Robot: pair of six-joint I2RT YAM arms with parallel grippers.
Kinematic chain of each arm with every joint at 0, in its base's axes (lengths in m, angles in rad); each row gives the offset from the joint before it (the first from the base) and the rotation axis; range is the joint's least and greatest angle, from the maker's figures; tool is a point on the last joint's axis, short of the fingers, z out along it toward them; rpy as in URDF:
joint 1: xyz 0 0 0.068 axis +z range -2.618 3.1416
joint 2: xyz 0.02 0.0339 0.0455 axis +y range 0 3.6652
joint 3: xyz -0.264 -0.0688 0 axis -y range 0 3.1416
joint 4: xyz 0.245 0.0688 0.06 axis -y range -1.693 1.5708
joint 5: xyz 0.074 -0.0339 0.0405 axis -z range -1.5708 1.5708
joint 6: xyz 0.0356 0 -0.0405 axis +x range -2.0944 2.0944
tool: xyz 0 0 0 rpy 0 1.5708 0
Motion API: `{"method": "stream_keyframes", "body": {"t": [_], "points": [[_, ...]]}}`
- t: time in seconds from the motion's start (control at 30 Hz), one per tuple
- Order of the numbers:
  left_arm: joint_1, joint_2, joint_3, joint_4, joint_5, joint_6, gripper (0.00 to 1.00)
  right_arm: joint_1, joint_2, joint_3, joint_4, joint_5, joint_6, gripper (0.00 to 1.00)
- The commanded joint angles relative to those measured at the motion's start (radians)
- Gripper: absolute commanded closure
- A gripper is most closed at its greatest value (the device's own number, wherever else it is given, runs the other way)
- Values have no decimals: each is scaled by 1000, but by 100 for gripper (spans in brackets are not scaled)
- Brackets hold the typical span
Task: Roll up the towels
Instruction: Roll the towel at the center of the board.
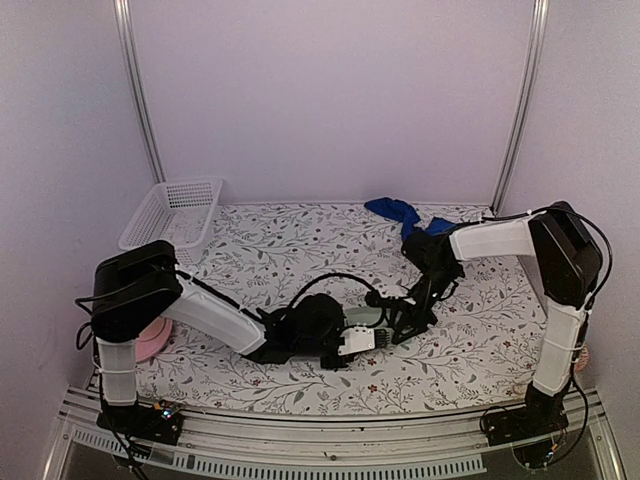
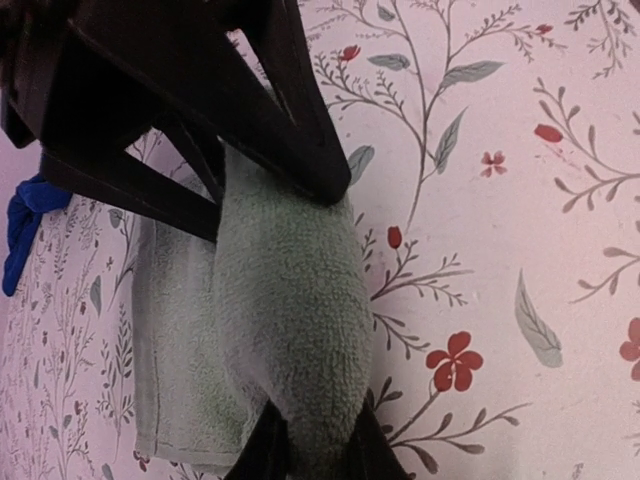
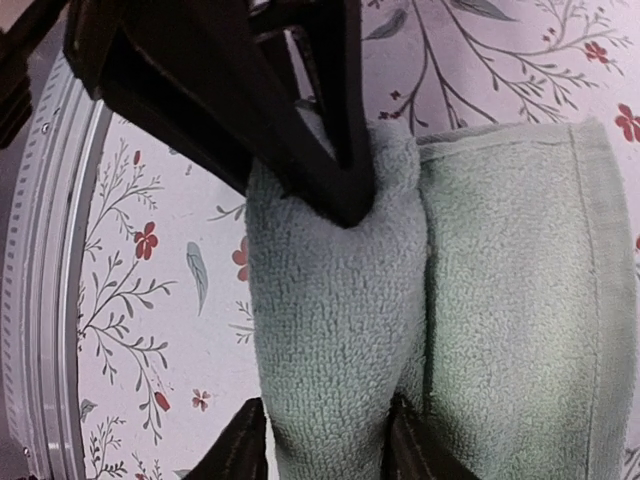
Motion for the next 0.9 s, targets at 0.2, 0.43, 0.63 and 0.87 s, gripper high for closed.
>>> {"method": "stream_keyframes", "body": {"t": [0.2,0.43,0.63,0.87], "points": [[59,86,157,-354,185,-212,90,-2,-288,-203,303,194,-2,41],[124,137,284,-491,304,-347,88,-25,-333,-283,435,255,-13,37],[143,160,329,-547,377,-406,86,-48,-415,-354,501,217,-56,38],[171,178,341,-565,439,-461,86,-99,-466,-388,509,146,-109,41]]}}
